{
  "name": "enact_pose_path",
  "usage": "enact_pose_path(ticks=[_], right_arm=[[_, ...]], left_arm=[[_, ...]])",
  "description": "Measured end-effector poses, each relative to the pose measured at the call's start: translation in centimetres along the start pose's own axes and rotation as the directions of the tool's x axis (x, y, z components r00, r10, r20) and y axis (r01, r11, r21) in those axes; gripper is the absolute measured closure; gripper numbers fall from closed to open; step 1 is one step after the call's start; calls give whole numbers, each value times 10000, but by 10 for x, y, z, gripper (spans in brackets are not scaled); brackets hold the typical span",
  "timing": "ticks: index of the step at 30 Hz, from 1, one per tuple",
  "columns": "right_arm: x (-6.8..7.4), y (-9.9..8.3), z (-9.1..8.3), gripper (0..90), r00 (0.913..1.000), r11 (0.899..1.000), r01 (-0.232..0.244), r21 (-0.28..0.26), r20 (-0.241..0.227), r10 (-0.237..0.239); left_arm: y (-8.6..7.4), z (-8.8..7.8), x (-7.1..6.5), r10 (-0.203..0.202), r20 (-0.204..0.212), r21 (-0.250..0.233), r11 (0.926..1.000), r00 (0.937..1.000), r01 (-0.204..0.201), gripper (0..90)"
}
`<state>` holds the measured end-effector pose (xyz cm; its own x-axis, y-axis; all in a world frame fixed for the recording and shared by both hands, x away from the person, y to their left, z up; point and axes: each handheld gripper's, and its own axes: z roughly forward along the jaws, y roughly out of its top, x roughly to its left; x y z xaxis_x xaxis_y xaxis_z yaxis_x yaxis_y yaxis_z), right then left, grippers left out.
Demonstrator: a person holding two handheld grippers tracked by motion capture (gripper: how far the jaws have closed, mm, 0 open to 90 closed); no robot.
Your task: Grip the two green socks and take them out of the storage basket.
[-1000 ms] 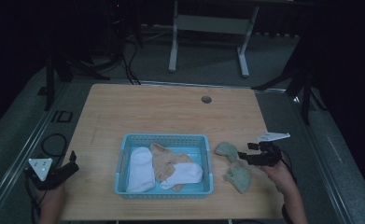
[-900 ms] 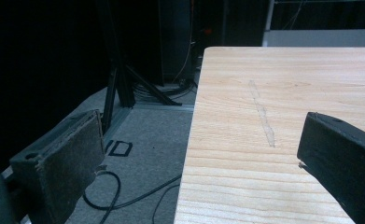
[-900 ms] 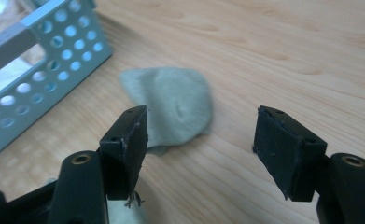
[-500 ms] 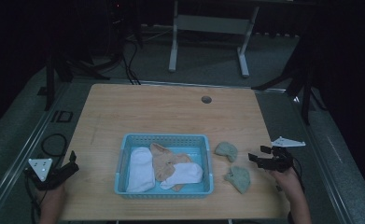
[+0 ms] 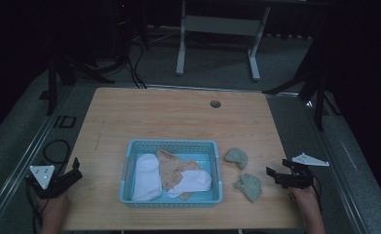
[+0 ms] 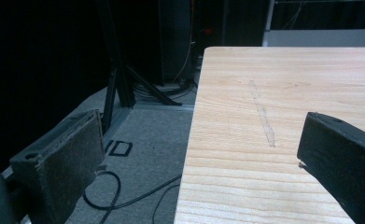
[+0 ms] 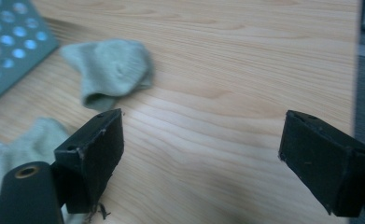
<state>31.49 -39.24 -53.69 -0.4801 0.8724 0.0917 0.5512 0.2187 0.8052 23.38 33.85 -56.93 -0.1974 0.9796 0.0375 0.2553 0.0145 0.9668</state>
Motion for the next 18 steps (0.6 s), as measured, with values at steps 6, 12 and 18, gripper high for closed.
enact_pose_path(ticks=[6, 12, 18], right_arm=[[-7, -14, 0, 124, 9988, 9992, -392, 11, 285, 392], [-9, -21, 4, 126, 9964, 9985, -545, 29, 657, 541], [-9, -23, 6, 126, 9969, 9987, -511, 86, 608, 505]], left_arm=[[0, 0, 0, -6, 10, -8, 10000, 10000, 6, 7], [0, 0, 0, 11, 38, -14, 10000, 10000, -11, 7], [0, 0, 0, 12, 39, -19, 10000, 10000, -12, 7]])
